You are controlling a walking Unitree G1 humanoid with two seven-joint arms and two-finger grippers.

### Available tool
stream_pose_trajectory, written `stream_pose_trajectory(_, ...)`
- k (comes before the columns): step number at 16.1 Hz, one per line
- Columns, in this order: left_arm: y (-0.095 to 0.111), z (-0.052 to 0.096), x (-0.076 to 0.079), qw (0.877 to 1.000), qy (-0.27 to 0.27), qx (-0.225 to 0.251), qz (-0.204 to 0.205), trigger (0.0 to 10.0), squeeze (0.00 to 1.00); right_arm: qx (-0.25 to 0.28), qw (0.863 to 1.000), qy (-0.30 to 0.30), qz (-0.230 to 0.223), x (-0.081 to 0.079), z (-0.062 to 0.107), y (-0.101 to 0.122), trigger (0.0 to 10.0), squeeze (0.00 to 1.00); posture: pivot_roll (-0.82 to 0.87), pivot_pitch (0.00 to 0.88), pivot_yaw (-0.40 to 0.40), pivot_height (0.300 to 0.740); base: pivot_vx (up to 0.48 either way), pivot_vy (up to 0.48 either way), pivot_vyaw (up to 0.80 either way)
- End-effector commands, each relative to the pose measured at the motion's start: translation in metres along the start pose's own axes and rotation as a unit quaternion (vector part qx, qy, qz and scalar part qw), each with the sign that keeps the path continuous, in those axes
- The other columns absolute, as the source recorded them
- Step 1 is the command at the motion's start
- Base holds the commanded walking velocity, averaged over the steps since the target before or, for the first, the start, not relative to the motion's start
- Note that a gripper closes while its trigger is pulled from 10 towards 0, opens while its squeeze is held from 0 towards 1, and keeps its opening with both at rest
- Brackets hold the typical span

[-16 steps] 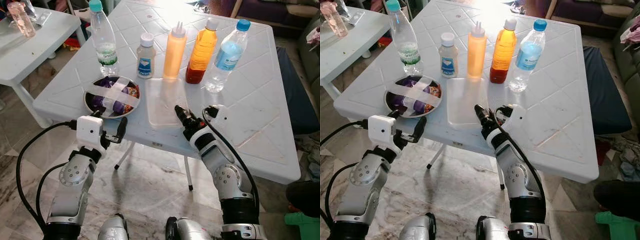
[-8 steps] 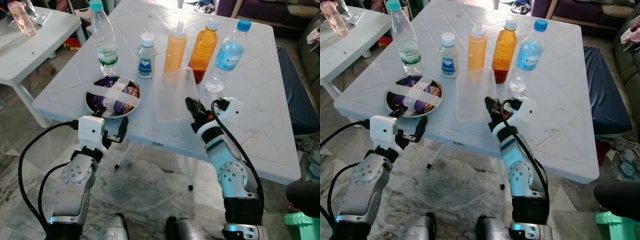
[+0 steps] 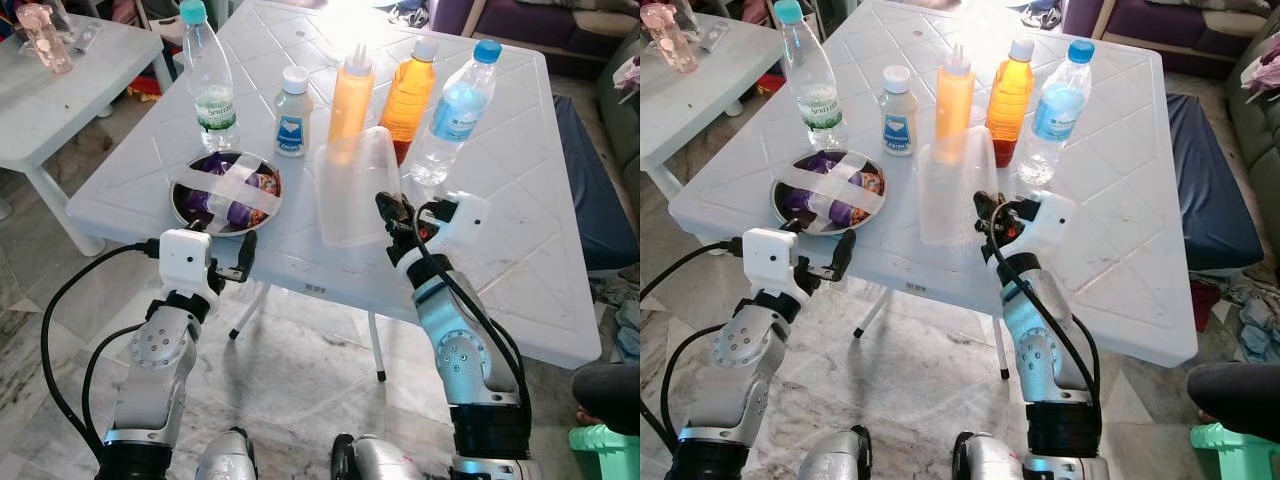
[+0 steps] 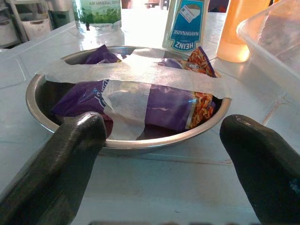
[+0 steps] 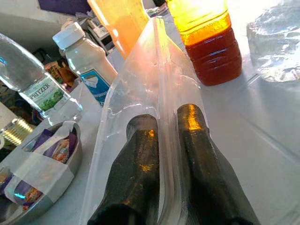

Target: Restocking fridge

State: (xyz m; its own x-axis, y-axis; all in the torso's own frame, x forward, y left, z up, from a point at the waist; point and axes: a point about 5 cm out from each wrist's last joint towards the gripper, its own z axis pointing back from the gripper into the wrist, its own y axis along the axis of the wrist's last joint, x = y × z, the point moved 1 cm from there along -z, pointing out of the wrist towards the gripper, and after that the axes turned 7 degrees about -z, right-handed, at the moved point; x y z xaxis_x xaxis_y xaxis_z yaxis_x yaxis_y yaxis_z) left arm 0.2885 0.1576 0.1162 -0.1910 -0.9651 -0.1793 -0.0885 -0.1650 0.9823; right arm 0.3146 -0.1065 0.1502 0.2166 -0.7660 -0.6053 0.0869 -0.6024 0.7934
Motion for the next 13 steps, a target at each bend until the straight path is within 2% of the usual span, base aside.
stream_pose_trajectory(1,-0.0120,0.0038,0.0014,1.000,0.001,-0.030,0.001,10.0,0.00,-0.016,0.999,-0.026,0.011,0.0088,0.0049,-0.0085,10.0,0.00,0.10,0.142,-0.069,0.740,0.000,0.000,0.00)
stream_pose_trajectory(2,-0.0120,0.0033,0.0019,1.000,0.000,-0.031,0.000,10.0,0.00,-0.012,1.000,-0.023,0.011,0.0096,0.0050,-0.0082,6.7,0.00,0.09,0.141,-0.069,0.740,0.000,0.000,0.00)
stream_pose_trajectory(3,-0.0116,0.0026,0.0020,1.000,0.000,-0.030,0.000,10.0,0.00,-0.010,1.000,-0.023,0.013,0.0099,0.0049,-0.0080,0.5,0.00,0.10,0.141,-0.068,0.740,0.000,0.000,0.00)
stream_pose_trajectory(4,-0.0111,0.0021,0.0021,1.000,0.000,-0.030,-0.001,10.0,0.00,-0.010,1.000,-0.023,0.014,0.0098,0.0049,-0.0078,1.6,0.00,0.10,0.142,-0.066,0.740,0.000,0.000,0.00)
stream_pose_trajectory(5,-0.0110,0.0020,0.0021,1.000,0.000,-0.030,-0.001,10.0,0.00,-0.010,0.999,-0.025,0.022,0.0100,0.0052,-0.0079,10.0,0.00,0.10,0.142,-0.066,0.740,0.000,0.000,0.00)
stream_pose_trajectory(7,-0.0113,0.0023,0.0027,1.000,-0.002,-0.031,-0.002,10.0,0.00,-0.012,0.999,-0.026,0.026,0.0102,0.0059,-0.0093,10.0,0.00,0.10,0.142,-0.066,0.740,0.000,0.000,0.00)
stream_pose_trajectory(13,-0.0109,0.0014,0.0036,1.000,-0.006,-0.030,-0.002,10.0,0.00,-0.012,0.999,-0.026,0.037,0.0109,0.0060,-0.0103,10.0,0.00,0.10,0.141,-0.063,0.740,-0.311,0.000,0.00)
